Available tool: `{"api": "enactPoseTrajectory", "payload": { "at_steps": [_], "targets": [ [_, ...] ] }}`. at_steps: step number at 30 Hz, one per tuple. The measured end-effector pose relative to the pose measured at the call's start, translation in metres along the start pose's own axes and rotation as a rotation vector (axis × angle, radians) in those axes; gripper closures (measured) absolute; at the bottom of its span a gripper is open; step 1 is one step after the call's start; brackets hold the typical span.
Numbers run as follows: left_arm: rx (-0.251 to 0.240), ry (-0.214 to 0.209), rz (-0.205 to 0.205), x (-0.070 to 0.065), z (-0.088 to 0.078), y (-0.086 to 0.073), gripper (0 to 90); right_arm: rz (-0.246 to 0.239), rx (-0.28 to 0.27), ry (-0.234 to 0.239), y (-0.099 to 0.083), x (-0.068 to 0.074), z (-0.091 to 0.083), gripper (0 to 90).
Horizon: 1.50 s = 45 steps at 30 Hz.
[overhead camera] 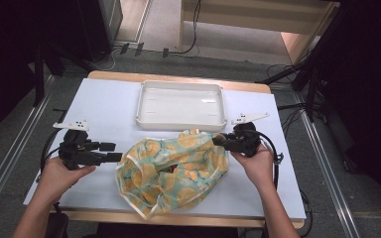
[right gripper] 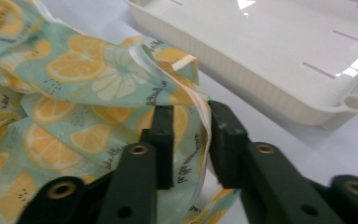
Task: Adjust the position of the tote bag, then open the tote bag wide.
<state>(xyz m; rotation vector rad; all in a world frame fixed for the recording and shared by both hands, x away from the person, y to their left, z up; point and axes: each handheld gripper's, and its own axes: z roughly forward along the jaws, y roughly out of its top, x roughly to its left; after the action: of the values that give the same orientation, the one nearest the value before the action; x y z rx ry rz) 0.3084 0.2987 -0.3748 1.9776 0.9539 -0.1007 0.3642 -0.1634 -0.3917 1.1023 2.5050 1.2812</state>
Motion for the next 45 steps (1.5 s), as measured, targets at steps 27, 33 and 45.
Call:
{"api": "enactPoseTrajectory", "payload": {
  "at_steps": [27,33,45],
  "targets": [
    [0.088,-0.074,0.148,-0.029,0.057,0.072,30.9,-0.04,-0.081,-0.006,0.0,0.041,-0.056,55.5],
    [0.109,-0.066,0.169,-0.028,0.076,0.078,30.9,-0.008,-0.056,0.021,-0.019,0.046,-0.047,55.9],
    [0.168,-0.081,0.181,-0.021,0.101,0.069,35.3,-0.013,-0.075,-0.008,-0.028,0.054,-0.038,59.0]
  ]
}}
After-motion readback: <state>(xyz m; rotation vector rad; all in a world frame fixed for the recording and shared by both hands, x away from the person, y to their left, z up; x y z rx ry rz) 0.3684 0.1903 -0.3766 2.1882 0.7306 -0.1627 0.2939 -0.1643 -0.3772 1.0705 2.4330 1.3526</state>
